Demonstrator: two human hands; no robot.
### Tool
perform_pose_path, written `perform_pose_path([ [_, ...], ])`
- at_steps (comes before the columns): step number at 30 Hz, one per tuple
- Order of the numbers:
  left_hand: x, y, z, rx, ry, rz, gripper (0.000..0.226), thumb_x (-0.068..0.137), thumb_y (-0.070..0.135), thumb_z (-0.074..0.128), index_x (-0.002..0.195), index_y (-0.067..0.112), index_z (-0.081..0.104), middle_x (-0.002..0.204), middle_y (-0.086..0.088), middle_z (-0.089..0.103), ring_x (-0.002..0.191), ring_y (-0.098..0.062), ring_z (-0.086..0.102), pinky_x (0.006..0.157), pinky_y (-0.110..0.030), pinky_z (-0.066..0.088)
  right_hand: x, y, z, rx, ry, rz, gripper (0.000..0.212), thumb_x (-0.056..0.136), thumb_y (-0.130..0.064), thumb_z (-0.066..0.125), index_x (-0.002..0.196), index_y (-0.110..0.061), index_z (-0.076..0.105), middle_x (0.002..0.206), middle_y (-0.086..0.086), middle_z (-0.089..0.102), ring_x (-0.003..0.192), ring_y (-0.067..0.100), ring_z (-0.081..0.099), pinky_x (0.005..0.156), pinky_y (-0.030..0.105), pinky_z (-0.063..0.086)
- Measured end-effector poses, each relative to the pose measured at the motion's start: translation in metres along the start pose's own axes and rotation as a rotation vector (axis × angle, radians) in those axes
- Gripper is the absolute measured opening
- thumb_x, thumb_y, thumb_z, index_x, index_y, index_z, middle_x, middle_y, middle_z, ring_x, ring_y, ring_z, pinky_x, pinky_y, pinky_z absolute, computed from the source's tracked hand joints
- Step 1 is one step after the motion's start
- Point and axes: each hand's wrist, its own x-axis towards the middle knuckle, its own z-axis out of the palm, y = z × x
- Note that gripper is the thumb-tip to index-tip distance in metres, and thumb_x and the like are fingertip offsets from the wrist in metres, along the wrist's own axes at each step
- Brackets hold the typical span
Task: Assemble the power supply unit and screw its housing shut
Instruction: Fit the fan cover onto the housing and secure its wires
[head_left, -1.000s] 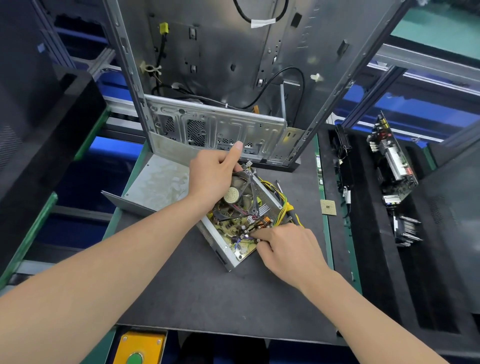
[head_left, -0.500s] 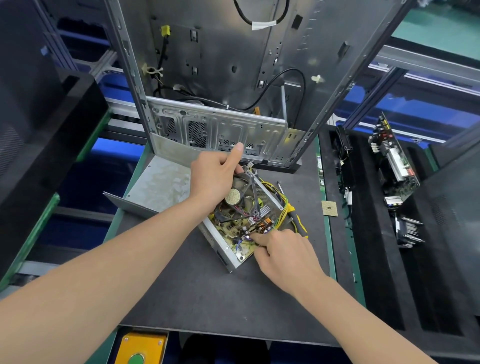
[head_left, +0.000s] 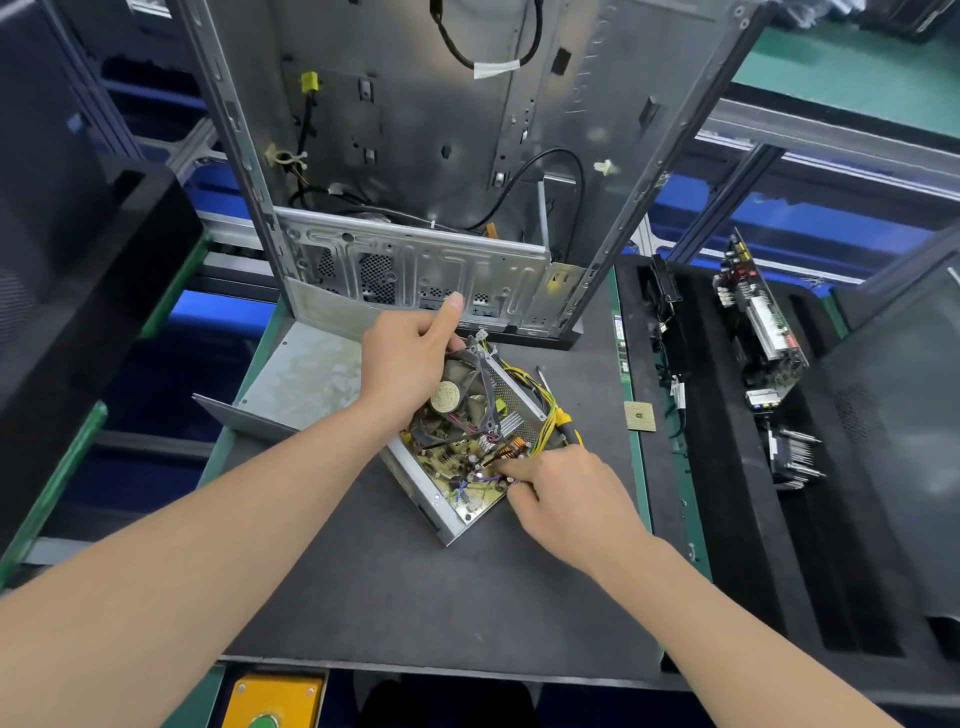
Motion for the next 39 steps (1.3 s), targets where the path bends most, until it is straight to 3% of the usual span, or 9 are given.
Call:
perform_pose_path([
  [5, -0.004, 0.006, -0.007, -0.033, -0.013, 0.023, 0.061, 0.098, 0.066, 0.053, 0.057, 0.025, 0.073, 0.049, 0.001, 0.062, 0.053, -0.007, 0.059, 0.062, -0.027, 0.039, 0.0, -0.002, 0.005, 0.298, 0.031, 0.141, 0.041, 0.092, -0.021, 0.05, 0.117, -0.037, 0.078, 0.055, -0.001, 0.053, 0.066, 0.025, 0.057, 0.068, 0.033, 0.058],
  [10, -0.006, 0.018, -0.024, -0.029, -0.031, 0.266, 0.052, 0.096, 0.065, 0.056, 0.057, 0.035, 0.072, 0.044, 0.007, 0.054, 0.046, -0.005, 0.048, 0.054, -0.014, 0.035, 0.004, -0.014, 0.012, 0.505, 0.197, 0.279, 0.016, 0.087, -0.026, 0.063, 0.08, -0.022, 0.077, 0.054, -0.006, 0.064, 0.062, 0.017, 0.059, 0.062, 0.022, 0.05],
  [11, -0.006, 0.02, -0.027, -0.032, -0.033, 0.302, 0.052, 0.096, 0.063, 0.058, 0.056, 0.034, 0.071, 0.044, 0.006, 0.053, 0.046, -0.007, 0.048, 0.055, -0.014, 0.035, 0.007, -0.016, 0.013, 0.507, 0.227, 0.294, 0.012, 0.088, -0.026, 0.067, 0.08, -0.024, 0.076, 0.051, -0.01, 0.061, 0.062, 0.01, 0.059, 0.059, 0.014, 0.045],
  [13, -0.007, 0.022, -0.03, -0.015, -0.03, 0.355, 0.052, 0.097, 0.06, 0.06, 0.053, 0.033, 0.069, 0.045, 0.002, 0.054, 0.047, -0.014, 0.05, 0.058, -0.016, 0.036, 0.011, -0.018, 0.014, 0.475, 0.249, 0.291, 0.006, 0.088, -0.028, 0.072, 0.083, -0.027, 0.076, 0.054, -0.013, 0.06, 0.066, 0.005, 0.06, 0.064, 0.013, 0.047],
  [16, -0.007, 0.023, -0.031, 0.009, -0.024, 0.386, 0.052, 0.098, 0.057, 0.06, 0.053, 0.034, 0.068, 0.045, 0.003, 0.055, 0.047, -0.013, 0.051, 0.06, -0.015, 0.036, 0.017, -0.023, 0.013, 0.319, 0.208, 0.281, 0.012, 0.09, -0.033, 0.07, 0.091, -0.026, 0.079, 0.068, -0.003, 0.069, 0.077, 0.024, 0.065, 0.079, 0.034, 0.055],
  [21, -0.009, 0.02, -0.03, -0.002, -0.027, 0.384, 0.052, 0.099, 0.057, 0.059, 0.052, 0.035, 0.067, 0.046, 0.007, 0.057, 0.047, -0.009, 0.052, 0.062, -0.012, 0.035, 0.02, -0.03, 0.014, 0.285, 0.211, 0.368, 0.013, 0.088, -0.029, 0.065, 0.088, -0.027, 0.078, 0.072, 0.0, 0.071, 0.082, 0.03, 0.064, 0.072, 0.036, 0.056],
  [25, -0.01, 0.017, -0.028, -0.026, -0.036, 0.373, 0.051, 0.099, 0.055, 0.061, 0.053, 0.032, 0.068, 0.045, 0.009, 0.055, 0.045, -0.007, 0.049, 0.058, -0.012, 0.034, 0.019, -0.034, 0.019, 0.244, 0.194, 0.373, 0.016, 0.088, -0.026, 0.061, 0.091, -0.027, 0.077, 0.078, 0.0, 0.071, 0.086, 0.03, 0.064, 0.061, 0.031, 0.043],
  [35, -0.005, 0.017, -0.021, -0.047, -0.07, 0.351, 0.054, 0.099, 0.057, 0.059, 0.055, 0.029, 0.071, 0.043, 0.009, 0.053, 0.042, -0.007, 0.047, 0.056, -0.015, 0.037, 0.03, -0.031, 0.013, 0.2, 0.131, 0.396, 0.011, 0.081, -0.025, 0.068, 0.071, -0.021, 0.066, 0.072, 0.003, 0.068, 0.078, 0.034, 0.063, 0.058, 0.03, 0.04],
  [39, -0.003, 0.016, -0.016, -0.091, -0.055, 0.305, 0.052, 0.098, 0.057, 0.06, 0.055, 0.03, 0.072, 0.042, 0.01, 0.054, 0.042, -0.004, 0.048, 0.055, -0.011, 0.036, 0.029, -0.033, 0.016, 0.177, 0.168, 0.404, 0.011, 0.078, -0.024, 0.067, 0.074, -0.014, 0.067, 0.067, 0.003, 0.063, 0.072, 0.036, 0.061, 0.054, 0.03, 0.037],
])
